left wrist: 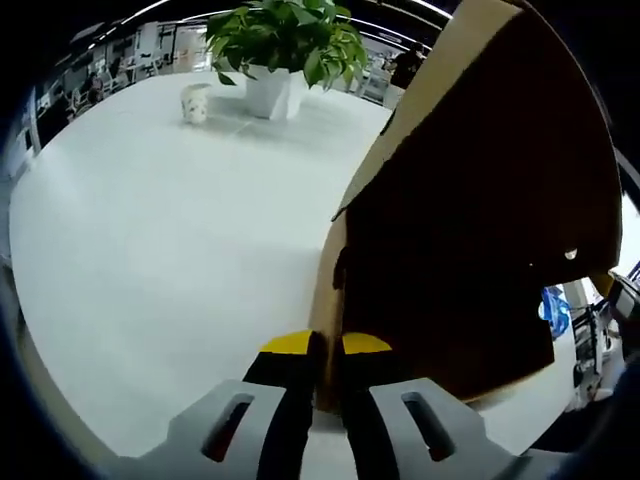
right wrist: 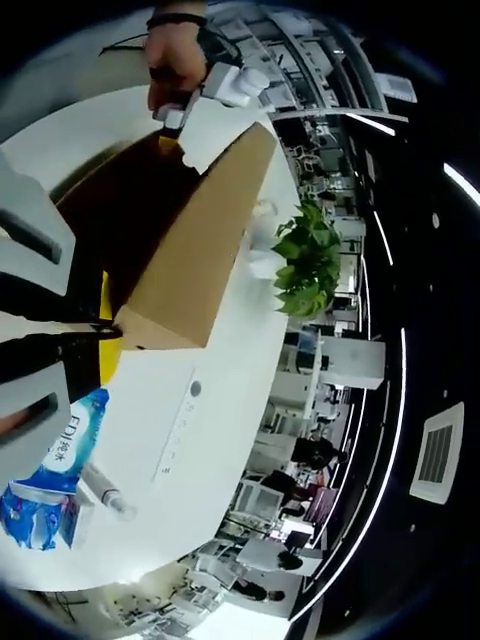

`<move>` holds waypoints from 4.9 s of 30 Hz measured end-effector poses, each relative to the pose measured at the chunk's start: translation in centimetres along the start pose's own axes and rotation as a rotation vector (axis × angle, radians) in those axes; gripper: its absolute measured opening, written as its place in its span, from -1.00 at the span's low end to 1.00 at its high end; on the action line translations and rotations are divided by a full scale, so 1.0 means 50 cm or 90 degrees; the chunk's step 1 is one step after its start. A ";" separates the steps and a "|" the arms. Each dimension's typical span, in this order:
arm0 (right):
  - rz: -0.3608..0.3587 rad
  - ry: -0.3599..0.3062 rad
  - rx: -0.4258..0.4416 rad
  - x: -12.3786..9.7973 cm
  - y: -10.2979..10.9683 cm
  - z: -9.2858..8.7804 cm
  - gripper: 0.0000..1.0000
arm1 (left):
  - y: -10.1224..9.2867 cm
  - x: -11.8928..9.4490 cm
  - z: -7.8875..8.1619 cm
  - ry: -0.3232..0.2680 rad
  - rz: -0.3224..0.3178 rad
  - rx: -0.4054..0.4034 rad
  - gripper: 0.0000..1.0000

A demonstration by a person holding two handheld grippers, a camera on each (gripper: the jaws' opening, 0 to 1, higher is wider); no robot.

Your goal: Operate the shoe box by opening the lid, removing the specified soft item, and placing it in the target area until the item is outside and the box remains undamaged.

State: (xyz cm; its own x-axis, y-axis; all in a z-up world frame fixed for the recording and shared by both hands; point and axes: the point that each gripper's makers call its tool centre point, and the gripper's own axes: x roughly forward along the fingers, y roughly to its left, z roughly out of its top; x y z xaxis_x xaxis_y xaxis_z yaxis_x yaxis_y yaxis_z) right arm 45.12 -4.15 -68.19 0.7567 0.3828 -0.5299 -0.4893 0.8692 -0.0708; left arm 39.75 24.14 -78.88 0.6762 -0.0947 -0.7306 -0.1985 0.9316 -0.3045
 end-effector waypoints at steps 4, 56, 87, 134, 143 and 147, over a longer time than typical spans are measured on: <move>-0.006 -0.001 0.004 -0.001 0.007 -0.023 -1.00 | 0.001 0.000 0.001 -0.003 -0.020 0.002 -0.86; 0.064 0.028 0.118 -0.020 0.070 -0.170 -1.00 | -0.001 -0.089 0.003 -0.060 -0.175 0.202 -0.84; 0.055 0.053 0.137 -0.013 0.072 -0.230 -1.00 | 0.009 -0.103 -0.031 -0.051 -0.185 0.216 -0.83; 0.128 0.043 0.352 0.000 0.106 -0.193 -0.44 | -0.031 -0.068 -0.016 0.025 -0.204 0.086 -0.44; 0.092 0.040 0.352 0.063 0.045 -0.155 -0.45 | -0.065 -0.002 0.044 0.011 -0.197 0.078 -0.44; 0.075 0.041 0.346 0.094 0.003 -0.138 -0.46 | -0.093 0.036 0.077 0.019 -0.201 0.078 -0.44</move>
State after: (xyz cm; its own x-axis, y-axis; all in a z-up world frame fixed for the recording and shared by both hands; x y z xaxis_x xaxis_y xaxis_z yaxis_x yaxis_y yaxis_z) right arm 45.61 -4.36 -76.55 0.6742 0.4820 -0.5596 -0.2624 0.8646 0.4285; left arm 44.60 20.99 -76.42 0.6688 -0.3940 -0.6305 0.1058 0.8899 -0.4438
